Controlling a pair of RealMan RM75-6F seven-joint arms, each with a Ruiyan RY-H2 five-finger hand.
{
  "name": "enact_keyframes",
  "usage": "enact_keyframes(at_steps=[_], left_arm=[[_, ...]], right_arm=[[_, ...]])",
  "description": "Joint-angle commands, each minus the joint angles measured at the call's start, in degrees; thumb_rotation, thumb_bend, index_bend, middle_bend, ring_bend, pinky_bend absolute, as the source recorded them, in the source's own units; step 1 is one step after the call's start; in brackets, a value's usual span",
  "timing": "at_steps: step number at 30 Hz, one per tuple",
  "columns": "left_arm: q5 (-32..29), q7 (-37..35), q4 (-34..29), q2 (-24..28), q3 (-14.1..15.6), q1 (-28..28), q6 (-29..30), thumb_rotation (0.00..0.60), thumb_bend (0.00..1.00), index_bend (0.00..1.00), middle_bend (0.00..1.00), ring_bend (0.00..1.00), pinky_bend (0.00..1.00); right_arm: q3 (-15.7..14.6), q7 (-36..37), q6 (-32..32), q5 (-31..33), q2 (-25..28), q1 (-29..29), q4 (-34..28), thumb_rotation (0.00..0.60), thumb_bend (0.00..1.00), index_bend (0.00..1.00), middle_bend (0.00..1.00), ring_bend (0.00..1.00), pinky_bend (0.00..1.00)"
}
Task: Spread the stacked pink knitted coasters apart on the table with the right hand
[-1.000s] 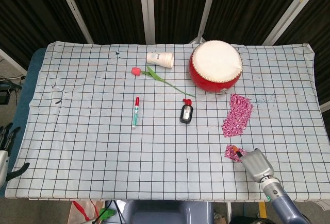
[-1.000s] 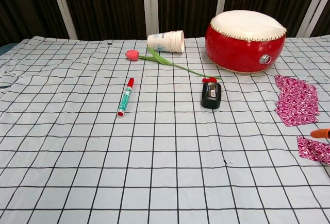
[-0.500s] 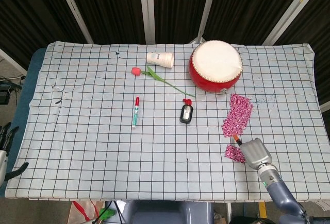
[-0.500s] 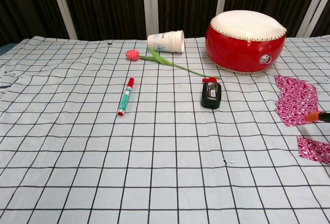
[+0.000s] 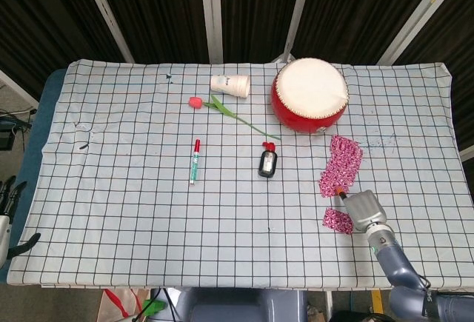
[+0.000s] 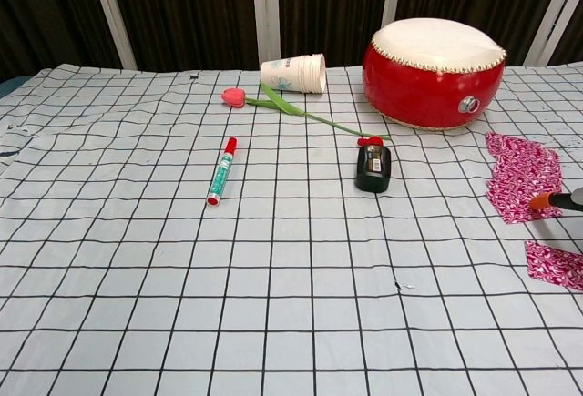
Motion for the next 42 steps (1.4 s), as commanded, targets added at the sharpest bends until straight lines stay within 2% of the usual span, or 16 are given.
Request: enact_keyframes(at_steps=[1, 19, 42], left_arm=[[-0.2, 0.1, 0.0, -0.1, -0.1, 0.0, 0.0, 0.6, 0.25, 0.11, 0.0, 0.0, 0.02], [-0.3, 0.1, 0.0, -0.1, -0.1, -0.2, -0.3, 0.6, 0.25, 0.11, 0.0, 0.0, 0.02], [0.3, -1.8, 0.2, 0.5, 0.1, -0.2, -0.3, 0.6, 0.25, 0.11, 0.0, 0.0, 0.02]], right_arm=[[0.0, -0.4, -0.4, 1.1, -0.6, 0.7, 0.8, 0.6, 0.58, 0.09, 0.67, 0.72, 0.45], [-1.3, -4.6, 1.8, 1.0, -2.9, 3.6, -3.2, 0.6, 0.58, 0.09, 0.67, 0.72, 0.45], [-1.7, -11.6, 6.1, 5.1, -7.1, 7.8, -7.7, 0.6, 0.58, 0.09, 0.67, 0.72, 0.46]])
